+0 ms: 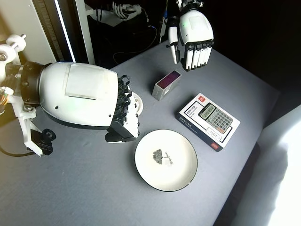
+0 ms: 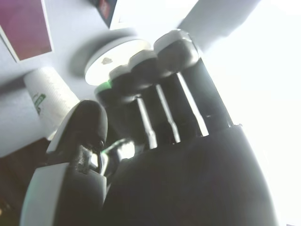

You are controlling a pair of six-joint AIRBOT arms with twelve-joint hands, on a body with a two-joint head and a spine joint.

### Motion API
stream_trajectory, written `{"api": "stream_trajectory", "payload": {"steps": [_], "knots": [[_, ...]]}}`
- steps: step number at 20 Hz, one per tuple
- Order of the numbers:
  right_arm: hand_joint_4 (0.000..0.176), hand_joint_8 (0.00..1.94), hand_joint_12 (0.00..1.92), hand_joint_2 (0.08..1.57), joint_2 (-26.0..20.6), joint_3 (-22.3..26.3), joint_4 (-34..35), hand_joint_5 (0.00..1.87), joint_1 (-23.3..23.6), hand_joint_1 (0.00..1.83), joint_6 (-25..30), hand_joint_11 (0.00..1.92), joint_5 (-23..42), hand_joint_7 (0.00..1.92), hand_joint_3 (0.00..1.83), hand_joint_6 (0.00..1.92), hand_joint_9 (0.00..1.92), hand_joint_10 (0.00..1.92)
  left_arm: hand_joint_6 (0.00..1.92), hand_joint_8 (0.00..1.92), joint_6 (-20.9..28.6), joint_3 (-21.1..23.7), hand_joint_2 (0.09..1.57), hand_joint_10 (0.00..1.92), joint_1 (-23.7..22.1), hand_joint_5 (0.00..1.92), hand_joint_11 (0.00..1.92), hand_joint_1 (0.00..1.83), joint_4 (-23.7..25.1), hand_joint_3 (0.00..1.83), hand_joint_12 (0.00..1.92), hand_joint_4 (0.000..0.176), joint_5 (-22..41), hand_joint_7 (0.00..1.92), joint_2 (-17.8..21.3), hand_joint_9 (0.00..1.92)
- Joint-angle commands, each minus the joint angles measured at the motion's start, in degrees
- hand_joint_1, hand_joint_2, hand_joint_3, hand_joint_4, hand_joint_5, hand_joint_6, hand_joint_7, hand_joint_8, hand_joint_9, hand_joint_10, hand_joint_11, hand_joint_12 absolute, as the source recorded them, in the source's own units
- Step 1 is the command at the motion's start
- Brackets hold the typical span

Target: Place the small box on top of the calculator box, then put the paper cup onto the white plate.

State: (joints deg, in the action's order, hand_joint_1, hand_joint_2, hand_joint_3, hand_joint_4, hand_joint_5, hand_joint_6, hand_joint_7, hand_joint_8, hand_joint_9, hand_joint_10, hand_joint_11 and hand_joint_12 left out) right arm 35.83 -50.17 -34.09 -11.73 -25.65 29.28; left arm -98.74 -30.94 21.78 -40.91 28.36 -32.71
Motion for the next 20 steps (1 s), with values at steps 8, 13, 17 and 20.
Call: {"api": "stream_trajectory", "payload": {"steps": [8,13,17,20], "knots": [[0.000,0.01,0.19,1.23,-0.60,-0.14,1.99,0.08,0.03,0.00,-1.88,0.00,4.58,0.06,0.00,0.00,0.04,0.01,0.00,0.01,0.06,-0.45,1.17,0.01,-0.80,0.10,0.00,0.00,1.37,0.00,0.06,0.000,4.76,0.08,0.35,0.06],[0.000,0.00,0.18,1.24,-0.58,-0.14,1.99,0.07,0.00,0.00,-1.88,0.00,4.37,0.06,0.00,0.00,0.04,0.00,0.00,0.00,0.05,-0.56,1.03,0.00,-1.69,0.10,0.00,0.42,0.59,0.01,0.15,0.000,2.53,0.11,0.34,0.09],[0.000,0.00,0.24,1.26,-0.29,-0.13,1.99,0.10,-0.20,0.00,-1.86,0.00,3.92,0.08,0.00,0.00,0.06,0.00,0.00,0.00,0.05,-0.86,0.99,0.00,-1.15,0.04,0.00,0.85,-0.81,0.00,0.16,0.000,2.48,0.04,-0.53,0.04],[0.000,0.00,0.28,1.27,-0.26,-0.13,1.97,0.11,-0.56,0.00,-1.86,0.00,3.89,0.09,0.00,0.00,0.07,0.01,0.00,0.00,1.85,0.07,1.01,0.01,2.09,0.04,0.00,0.96,-2.00,0.00,0.33,0.000,5.88,0.05,-0.90,0.08]]}}
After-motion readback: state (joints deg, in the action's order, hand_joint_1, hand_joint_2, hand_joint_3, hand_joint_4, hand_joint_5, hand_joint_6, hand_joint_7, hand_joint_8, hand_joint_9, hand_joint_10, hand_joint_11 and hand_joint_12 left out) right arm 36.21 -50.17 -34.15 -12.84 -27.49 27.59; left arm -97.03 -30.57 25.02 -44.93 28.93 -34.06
